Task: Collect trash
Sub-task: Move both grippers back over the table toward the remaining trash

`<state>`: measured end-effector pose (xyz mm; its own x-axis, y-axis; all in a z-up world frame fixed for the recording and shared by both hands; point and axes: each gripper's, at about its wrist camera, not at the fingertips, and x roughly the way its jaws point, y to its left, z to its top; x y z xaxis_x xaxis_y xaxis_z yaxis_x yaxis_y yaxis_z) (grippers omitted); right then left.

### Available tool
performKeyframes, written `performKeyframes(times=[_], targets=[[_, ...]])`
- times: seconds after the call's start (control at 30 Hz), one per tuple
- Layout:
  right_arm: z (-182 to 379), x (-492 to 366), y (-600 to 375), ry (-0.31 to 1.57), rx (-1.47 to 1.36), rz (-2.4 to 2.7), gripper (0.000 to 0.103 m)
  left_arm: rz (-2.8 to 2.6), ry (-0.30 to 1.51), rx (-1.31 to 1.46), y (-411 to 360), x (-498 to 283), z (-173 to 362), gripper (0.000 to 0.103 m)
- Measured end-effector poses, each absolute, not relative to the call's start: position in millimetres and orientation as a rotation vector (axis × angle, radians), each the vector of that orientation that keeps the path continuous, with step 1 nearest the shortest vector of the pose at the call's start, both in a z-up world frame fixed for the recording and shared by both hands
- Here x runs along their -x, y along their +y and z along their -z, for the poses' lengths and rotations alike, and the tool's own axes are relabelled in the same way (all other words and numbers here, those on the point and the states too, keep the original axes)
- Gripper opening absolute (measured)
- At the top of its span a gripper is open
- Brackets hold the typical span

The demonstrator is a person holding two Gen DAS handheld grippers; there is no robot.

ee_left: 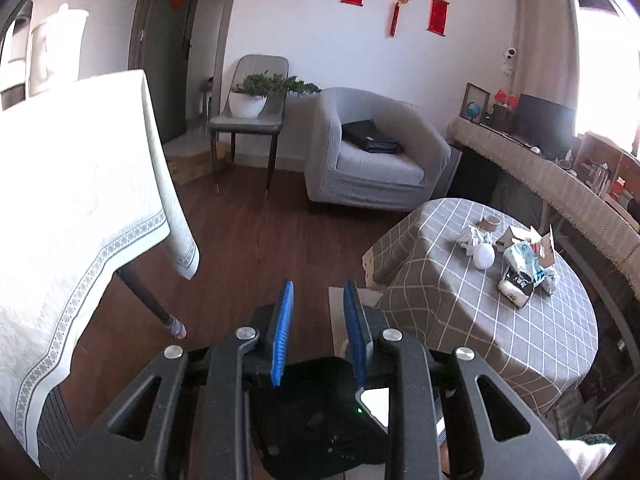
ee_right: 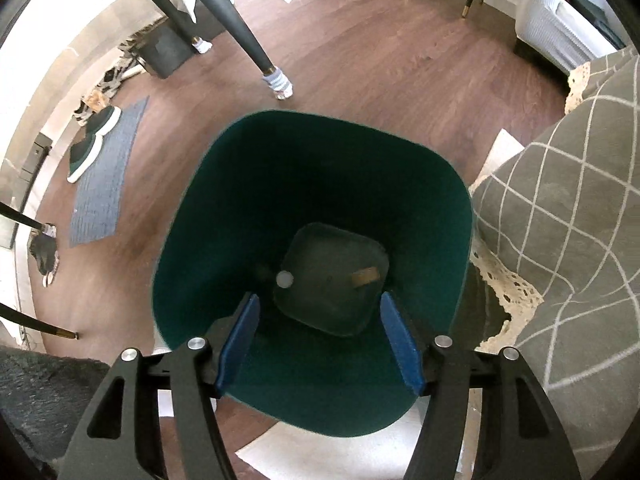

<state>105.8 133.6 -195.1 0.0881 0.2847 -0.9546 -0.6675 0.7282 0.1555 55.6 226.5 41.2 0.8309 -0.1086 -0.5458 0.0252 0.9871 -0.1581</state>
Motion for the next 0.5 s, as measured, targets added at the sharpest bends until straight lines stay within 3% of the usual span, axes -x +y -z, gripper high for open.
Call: performKeyframes(times=[0.1,0.27,0.5], targets=[[181.8,-100.6,134.7,1.271,0.353,-0.771,0.064,0.067,0.576,0.146,222.7,-56.8,-43.0,0.028],[154.3,-92.9,137.2,1.218,0.334,-0.841,0.052,0.070,0.569,0.152,219.6,-59.3,-47.1,0.028],[77.9,-89.8,118.2,1.048,0.272,-0.893,0.048,0.047,0.532,0.187,223.0,-60.4,-60.4,0.031]])
